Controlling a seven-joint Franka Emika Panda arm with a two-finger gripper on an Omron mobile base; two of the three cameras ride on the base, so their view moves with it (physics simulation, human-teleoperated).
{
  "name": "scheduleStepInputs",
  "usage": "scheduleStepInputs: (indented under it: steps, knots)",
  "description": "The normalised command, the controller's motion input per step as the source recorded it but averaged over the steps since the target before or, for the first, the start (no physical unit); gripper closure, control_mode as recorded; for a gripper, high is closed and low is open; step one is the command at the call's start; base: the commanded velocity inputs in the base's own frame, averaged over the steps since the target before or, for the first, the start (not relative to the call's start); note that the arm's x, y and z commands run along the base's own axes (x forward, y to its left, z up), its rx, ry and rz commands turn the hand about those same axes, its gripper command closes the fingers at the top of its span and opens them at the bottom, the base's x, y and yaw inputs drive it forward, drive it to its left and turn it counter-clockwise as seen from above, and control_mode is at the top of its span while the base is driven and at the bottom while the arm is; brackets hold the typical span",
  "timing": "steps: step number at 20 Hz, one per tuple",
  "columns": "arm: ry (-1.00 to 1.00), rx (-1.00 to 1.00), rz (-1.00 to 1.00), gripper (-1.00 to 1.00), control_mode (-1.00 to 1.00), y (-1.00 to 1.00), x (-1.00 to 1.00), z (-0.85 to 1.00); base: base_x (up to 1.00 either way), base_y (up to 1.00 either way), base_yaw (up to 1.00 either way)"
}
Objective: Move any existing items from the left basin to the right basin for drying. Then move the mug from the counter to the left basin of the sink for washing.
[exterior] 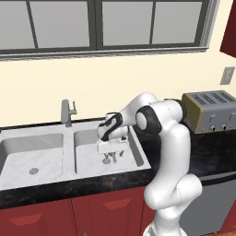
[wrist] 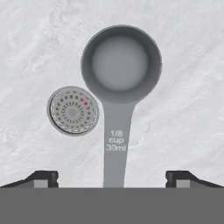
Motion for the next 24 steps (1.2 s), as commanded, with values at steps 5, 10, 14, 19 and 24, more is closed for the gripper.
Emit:
scheduleStepInputs:
  steps: [5, 10, 14, 19, 24]
  knots:
    - [0.0, 0.0, 0.0, -1.0, -1.0, -0.01, -0.18, 0.53, 0.0, 0.0, 0.0]
    - [0.0, 0.0, 0.0, -1.0, -1.0, -0.16, -0.25, 0.49, 0.0, 0.0, 0.0]
    - [0.0, 0.0, 0.0, -1.0, -1.0, -0.47, -0.36, 0.4, 0.0, 0.0, 0.0]
    - [0.0, 0.0, 0.0, -1.0, -1.0, -0.52, -0.45, 0.39, 0.0, 0.0, 0.0]
    - [0.0, 0.0, 0.0, -1.0, -1.0, -0.49, -0.55, 0.47, 0.0, 0.0, 0.0]
